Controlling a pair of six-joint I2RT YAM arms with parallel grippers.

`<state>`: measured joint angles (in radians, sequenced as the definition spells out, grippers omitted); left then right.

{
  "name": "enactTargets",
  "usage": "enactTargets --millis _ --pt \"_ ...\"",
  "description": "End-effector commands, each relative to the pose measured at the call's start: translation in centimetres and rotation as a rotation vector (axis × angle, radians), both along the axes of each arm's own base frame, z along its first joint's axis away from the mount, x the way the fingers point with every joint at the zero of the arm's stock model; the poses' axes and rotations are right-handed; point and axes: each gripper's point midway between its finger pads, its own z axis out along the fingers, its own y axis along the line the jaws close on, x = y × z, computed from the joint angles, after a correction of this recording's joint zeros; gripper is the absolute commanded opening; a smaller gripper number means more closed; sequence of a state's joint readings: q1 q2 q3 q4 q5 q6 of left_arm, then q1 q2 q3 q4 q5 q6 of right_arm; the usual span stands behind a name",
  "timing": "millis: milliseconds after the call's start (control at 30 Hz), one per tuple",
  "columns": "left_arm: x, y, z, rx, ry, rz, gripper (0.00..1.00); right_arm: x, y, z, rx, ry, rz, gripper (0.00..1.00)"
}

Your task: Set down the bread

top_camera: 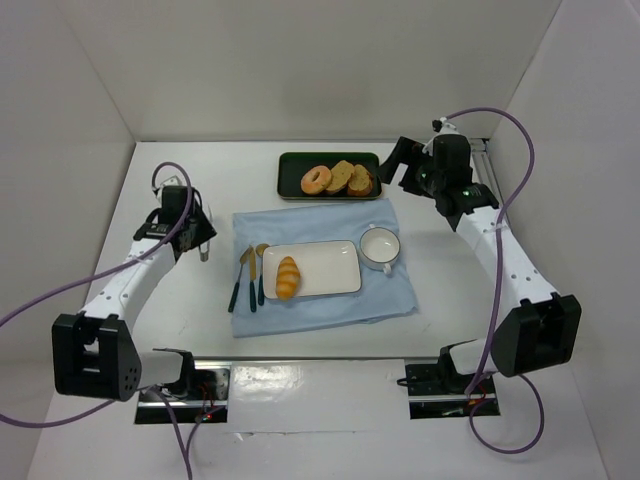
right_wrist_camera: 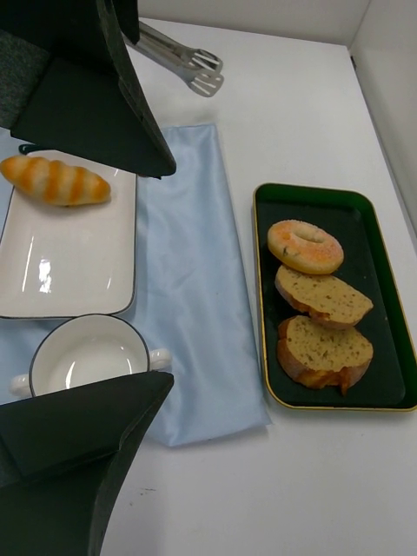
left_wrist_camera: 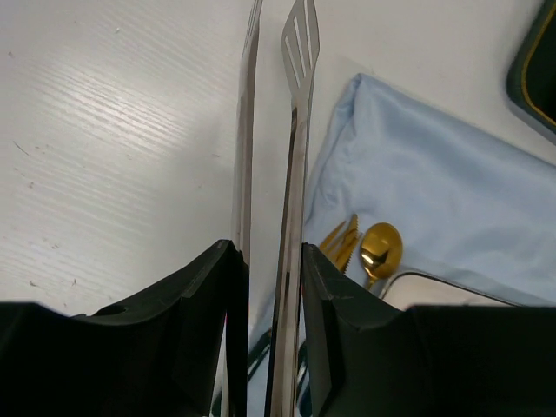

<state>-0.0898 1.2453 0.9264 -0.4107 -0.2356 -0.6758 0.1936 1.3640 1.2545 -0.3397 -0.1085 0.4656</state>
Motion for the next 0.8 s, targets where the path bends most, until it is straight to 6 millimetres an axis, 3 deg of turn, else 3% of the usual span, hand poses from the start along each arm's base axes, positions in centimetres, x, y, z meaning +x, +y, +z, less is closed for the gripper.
enactTargets --millis 0,300,600,767 --pt "1.4 0.9 -0.9 -0.001 -0.026 -0.018 0.49 -0.8 -0.8 1.7 -0.021 -0.044 -0.013 1.00" --pt "1.6 4.0 -5.8 0.005 0.083 0.043 0.49 -0.9 -1.0 2.1 -0.023 -0.053 -0.021 1.00" --pt "1.5 5.5 -10.7 -0.004 0.282 0.050 0.49 -0.9 -1.0 3.2 -0.008 -0.088 -0.026 1.00" --pt "2.2 5.8 -11.2 -0.011 0.307 0.045 0.50 -0.7 -1.3 4.1 -0.004 -0.107 -0.035 1.00"
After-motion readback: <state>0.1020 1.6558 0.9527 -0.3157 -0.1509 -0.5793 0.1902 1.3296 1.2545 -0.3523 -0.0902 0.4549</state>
